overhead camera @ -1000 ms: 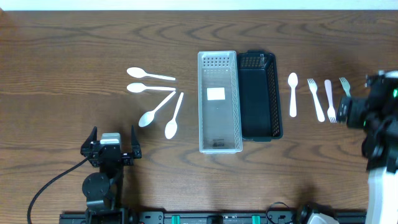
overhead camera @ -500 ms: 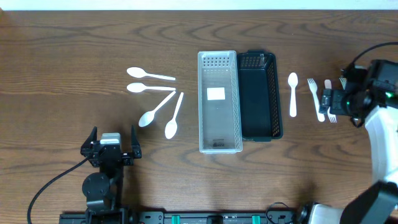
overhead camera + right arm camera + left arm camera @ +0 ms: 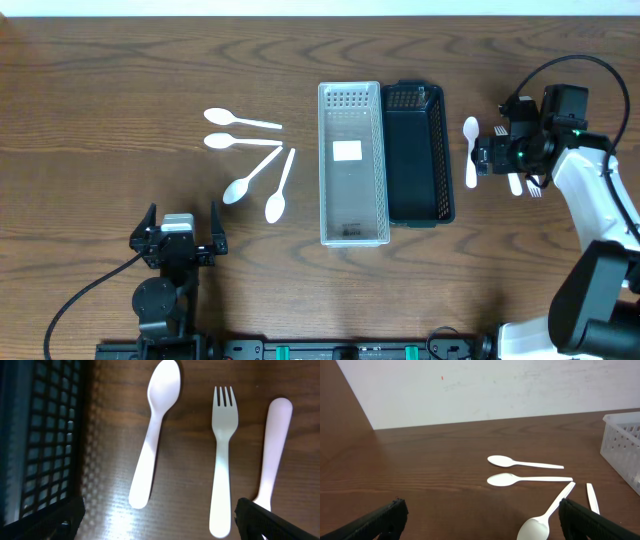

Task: Pack container
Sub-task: 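Move right gripper over the white spoon and grasp it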

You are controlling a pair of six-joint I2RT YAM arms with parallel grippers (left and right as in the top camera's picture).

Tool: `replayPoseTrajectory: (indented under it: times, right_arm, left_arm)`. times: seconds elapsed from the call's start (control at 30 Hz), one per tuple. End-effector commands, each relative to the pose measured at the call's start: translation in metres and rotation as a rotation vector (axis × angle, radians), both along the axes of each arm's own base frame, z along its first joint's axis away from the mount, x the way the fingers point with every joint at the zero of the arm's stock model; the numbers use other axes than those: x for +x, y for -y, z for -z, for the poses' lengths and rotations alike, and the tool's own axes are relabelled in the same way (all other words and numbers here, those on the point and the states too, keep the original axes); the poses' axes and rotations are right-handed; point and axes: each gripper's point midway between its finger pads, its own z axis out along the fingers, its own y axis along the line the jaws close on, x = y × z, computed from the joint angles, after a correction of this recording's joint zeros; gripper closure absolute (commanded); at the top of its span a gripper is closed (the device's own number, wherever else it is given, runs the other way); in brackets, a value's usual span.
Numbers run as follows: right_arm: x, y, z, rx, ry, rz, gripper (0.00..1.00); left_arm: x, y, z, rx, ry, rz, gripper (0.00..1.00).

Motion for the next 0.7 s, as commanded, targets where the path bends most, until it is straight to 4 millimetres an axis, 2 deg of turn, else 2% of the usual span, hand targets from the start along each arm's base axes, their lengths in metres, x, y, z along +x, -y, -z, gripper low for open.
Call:
replayPoseTrajectory:
  times: [0.0, 0.17, 0.27, 0.5, 0.67]
  right_arm:
    - [0.006, 0.0, 0.009, 0.02, -0.019, 0.045, 0.01]
    - [0.001, -0.001, 0.037, 0.065, -0.109, 0.13, 0.01]
    - [-0.001, -0.002, 0.047, 0.073, -0.136, 0.143, 0.01]
    - [0.005, 0.0, 0.047, -0.021, -0.127, 0.135, 0.01]
    - [0.015, -0.007, 0.041, -0.088, -0.098, 0.145, 0.01]
  left_arm:
    - [0.0, -0.002, 0.015, -0.01, -0.033, -0.01, 0.02]
    - [0.0, -0.002, 0.015, -0.01, -0.033, -0.01, 0.02]
    - [0.0, -0.002, 0.015, -0.01, -0.033, -0.01, 0.02]
    - [0.0, -0.002, 0.015, -0.01, -0.033, -0.01, 0.02]
    - [0.0, -0.002, 0.015, -0.01, -0.033, -0.01, 0.02]
